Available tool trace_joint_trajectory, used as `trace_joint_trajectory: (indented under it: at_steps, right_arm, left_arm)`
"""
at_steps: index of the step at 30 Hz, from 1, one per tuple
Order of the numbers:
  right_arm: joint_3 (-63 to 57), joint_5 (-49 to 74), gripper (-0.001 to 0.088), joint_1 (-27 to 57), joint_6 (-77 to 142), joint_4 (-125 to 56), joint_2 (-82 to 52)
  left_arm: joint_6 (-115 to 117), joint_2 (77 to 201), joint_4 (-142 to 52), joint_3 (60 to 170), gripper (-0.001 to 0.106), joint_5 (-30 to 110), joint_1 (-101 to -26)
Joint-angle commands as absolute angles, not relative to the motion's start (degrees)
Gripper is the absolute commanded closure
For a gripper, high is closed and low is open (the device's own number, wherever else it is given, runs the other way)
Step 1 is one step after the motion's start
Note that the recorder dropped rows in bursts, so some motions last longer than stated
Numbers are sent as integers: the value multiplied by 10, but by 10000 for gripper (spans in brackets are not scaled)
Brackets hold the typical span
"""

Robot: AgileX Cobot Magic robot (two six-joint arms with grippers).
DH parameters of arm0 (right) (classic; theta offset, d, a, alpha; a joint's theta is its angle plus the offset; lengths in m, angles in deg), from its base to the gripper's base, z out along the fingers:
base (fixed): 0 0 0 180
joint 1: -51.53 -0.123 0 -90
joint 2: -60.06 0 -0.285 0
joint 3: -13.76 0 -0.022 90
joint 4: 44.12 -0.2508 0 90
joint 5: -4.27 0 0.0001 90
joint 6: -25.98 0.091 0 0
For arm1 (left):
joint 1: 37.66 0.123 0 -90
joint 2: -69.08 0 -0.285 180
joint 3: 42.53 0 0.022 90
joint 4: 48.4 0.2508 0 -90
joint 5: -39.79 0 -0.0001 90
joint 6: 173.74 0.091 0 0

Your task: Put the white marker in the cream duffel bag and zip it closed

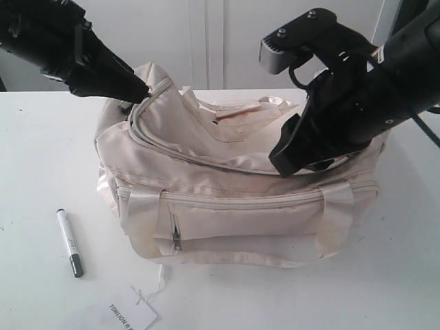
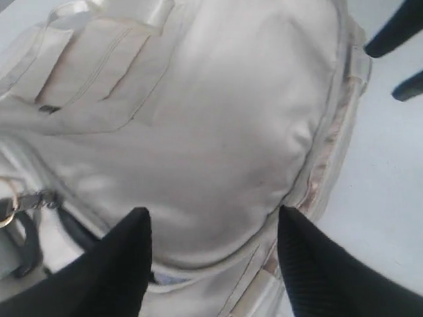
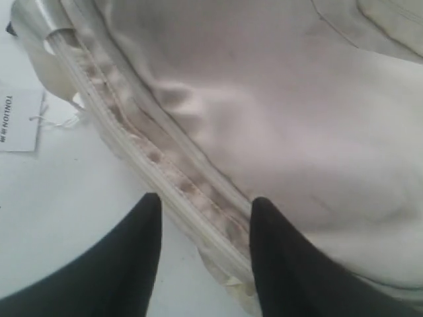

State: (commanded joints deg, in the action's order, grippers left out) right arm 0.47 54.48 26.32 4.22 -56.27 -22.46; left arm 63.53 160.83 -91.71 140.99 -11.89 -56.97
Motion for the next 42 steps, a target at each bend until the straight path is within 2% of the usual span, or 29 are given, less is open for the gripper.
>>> trace_joint_trajectory:
  at_steps: [8, 16, 21, 32, 42]
  right_arm:
    - [5, 550, 454, 310, 54, -558, -221]
    - [5, 550, 454, 345, 58, -546, -218]
    - [5, 547, 454, 357, 58, -543, -218]
    - [-15, 522, 454, 357, 68, -530, -218]
    - [-20, 514, 454, 357, 69, -531, -218]
  left_arm:
    - [716, 1608, -894, 1410, 447, -82, -647]
    - [718, 1609, -744, 1410, 447, -30, -725]
    - [718, 1615, -713, 1409, 447, 13, -761]
    - [727, 1655, -639, 1409, 447, 26, -804]
    - [734, 1697, -613, 1409, 447, 43, -805]
